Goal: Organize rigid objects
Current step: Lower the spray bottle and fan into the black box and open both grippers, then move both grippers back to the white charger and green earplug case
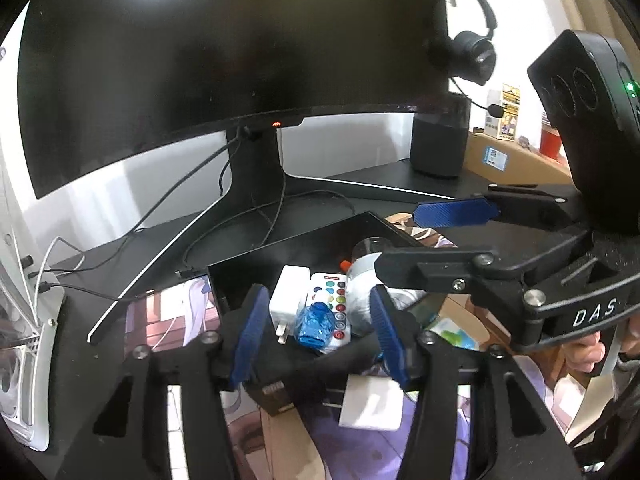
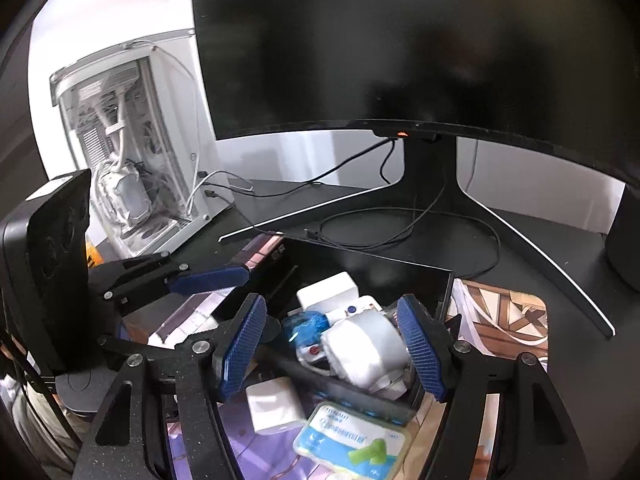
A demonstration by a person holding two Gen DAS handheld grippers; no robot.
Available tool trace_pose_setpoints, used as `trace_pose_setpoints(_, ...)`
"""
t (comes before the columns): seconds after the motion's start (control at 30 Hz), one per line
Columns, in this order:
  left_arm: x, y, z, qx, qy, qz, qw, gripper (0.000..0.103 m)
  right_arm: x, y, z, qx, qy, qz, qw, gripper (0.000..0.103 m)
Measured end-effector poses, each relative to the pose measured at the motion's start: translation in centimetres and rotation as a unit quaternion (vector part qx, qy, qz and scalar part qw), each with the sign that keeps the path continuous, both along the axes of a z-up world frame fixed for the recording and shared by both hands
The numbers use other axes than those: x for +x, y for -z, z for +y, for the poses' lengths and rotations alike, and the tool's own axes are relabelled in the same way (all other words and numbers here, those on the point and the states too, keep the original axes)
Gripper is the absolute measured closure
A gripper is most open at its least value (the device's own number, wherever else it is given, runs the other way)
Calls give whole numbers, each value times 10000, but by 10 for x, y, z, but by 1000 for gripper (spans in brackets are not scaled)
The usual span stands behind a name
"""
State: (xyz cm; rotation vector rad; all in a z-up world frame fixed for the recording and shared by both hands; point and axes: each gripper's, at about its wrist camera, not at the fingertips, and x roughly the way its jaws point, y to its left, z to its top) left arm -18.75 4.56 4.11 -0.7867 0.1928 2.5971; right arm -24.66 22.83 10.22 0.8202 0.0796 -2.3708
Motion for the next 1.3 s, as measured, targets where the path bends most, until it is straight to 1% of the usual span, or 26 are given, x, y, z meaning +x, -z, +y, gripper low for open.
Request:
trace_pose_setpoints(0.2,19,-1,-6,109,71,13,9999,49,20,-1,5,80,-79,70,9999,33)
trace_pose_setpoints(0.4,39,3,-6,58,214,-73,9997,49,37,2,20,183,-168,43,9997,33)
trace_pose_setpoints(0.5,48,13,1,-32,373,-276,9989,48,45,8,26,259,-212,3,9994,33)
trace_pose_setpoints(0.57,54,20,6,-102,438,-315,9985,48,49,14,26,356,-275,-42,9990,33)
trace_pose_setpoints(0.63,55,30,13,-303,473,-382,9977,48,51,22,25,510,-340,-76,9981,33)
trace_pose_setpoints(0.73,52,42,20,-499,452,-430,9968,48,47,34,26,613,-396,-207,9971,33)
trace_pose_setpoints(0.83,48,53,23,-585,422,-553,9959,48,39,49,27,698,-430,-392,9959,33)
trace_pose_setpoints(0.9,46,58,24,-648,402,-561,9955,48,33,58,27,715,-461,-544,9949,33)
trace_pose_setpoints(0.93,44,61,24,-693,372,-643,9948,48,30,63,27,729,-478,-605,9944,33)
trace_pose_setpoints(1.1,40,62,15,-545,290,-838,9946,48,19,81,23,774,-528,-771,9926,32)
trace_pose_setpoints(1.17,37,64,9,-446,283,-974,9938,47,20,81,21,818,-562,-741,9923,30)
trace_pose_setpoints(1.23,35,65,1,-266,277,-1140,9927,47,20,82,19,818,-603,-772,9918,29)
trace_pose_setpoints(1.3,36,66,-5,-171,252,-1238,9918,47,24,81,17,866,-676,-799,9907,29)
